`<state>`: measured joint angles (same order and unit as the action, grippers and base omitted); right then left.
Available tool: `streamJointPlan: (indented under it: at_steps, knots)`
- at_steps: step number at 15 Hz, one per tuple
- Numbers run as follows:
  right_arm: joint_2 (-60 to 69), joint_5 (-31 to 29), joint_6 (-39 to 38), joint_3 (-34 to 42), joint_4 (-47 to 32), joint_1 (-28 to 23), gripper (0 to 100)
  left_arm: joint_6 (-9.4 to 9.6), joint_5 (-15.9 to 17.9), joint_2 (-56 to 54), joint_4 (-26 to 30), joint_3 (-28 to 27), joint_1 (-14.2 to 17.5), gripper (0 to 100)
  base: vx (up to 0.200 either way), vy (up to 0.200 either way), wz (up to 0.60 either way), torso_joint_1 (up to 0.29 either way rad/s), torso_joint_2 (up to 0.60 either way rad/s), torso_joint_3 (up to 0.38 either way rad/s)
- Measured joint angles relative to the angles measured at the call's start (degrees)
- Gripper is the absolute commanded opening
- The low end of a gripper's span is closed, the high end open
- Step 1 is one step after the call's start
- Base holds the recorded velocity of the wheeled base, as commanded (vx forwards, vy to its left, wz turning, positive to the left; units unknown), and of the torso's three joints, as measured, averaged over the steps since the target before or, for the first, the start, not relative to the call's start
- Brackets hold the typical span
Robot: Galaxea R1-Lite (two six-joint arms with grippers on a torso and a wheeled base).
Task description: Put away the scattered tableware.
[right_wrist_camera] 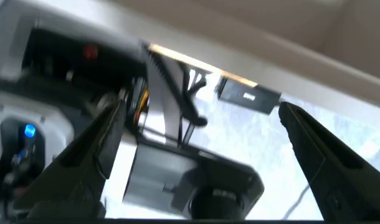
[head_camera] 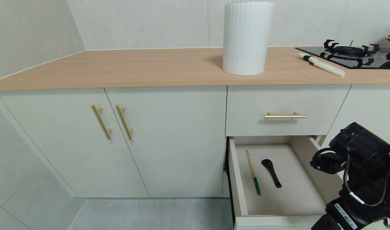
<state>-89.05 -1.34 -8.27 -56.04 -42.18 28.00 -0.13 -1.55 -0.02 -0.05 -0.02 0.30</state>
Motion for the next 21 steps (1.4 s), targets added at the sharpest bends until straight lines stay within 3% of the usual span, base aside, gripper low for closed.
streamJointPlan:
  at_steps: [8,21]
  knots:
    - [-12.71,0.99,-10.89,-7.98,-7.68,3.44,100,0.00,0.00,0.00,0.00,0.02,0.02,100,0.000,0.000,0.00,0.000,0.00,0.000]
    - [-18.92,-0.60,-14.42,-11.07,-8.34,2.56,100,-0.02,0.00,0.00,-0.02,0.02,0.02,100,0.000,0.000,0.00,0.000,0.00,0.000]
